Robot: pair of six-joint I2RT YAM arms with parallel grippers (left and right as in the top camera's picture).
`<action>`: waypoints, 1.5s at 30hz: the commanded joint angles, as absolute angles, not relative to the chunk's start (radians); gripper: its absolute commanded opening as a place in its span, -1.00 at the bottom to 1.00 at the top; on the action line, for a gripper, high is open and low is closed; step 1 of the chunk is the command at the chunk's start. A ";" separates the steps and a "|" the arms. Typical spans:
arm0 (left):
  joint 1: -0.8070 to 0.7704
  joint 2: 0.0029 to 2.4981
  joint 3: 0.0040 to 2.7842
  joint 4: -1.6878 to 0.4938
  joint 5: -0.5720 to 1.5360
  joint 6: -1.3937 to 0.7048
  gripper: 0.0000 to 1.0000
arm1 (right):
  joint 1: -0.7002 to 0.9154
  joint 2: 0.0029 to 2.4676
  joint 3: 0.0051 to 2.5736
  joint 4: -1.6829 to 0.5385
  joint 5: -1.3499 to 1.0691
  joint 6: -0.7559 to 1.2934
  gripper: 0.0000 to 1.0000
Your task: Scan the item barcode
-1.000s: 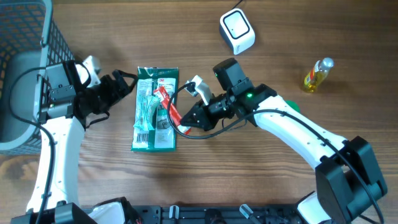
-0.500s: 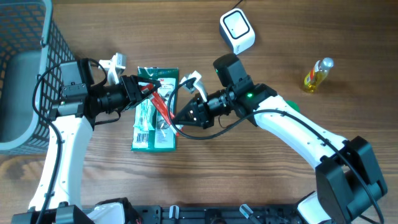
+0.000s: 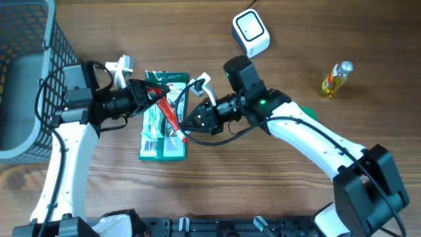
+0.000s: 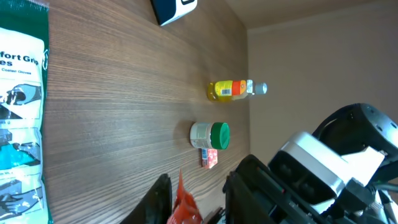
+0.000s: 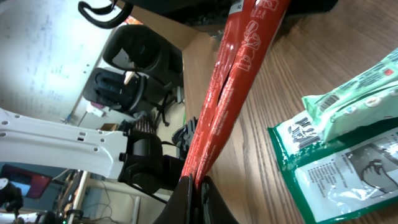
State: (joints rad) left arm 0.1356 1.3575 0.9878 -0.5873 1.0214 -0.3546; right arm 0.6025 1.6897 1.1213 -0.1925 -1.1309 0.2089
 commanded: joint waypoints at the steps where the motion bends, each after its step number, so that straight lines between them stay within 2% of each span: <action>1: 0.133 1.362 1.001 -0.582 1.066 -0.349 -0.85 | 0.609 1.685 1.132 -0.184 -1.161 0.213 -0.91; 3: 0.133 1.362 1.001 -0.582 1.066 -0.350 -0.92 | 0.609 1.685 1.132 -0.184 -1.161 0.214 -0.91; 12: 0.133 1.362 1.001 -0.564 1.141 -0.358 -0.92 | 0.608 1.685 1.132 -0.170 -1.161 0.239 -0.90; 45: 0.133 1.362 1.001 -0.564 1.140 -0.357 -0.92 | 0.608 1.687 1.132 -0.168 -1.123 0.239 -0.87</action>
State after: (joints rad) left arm 0.1356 1.3575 0.9878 -0.5648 1.1095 -0.3546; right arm 0.6060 1.6897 1.1217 -0.1772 -1.1248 0.2356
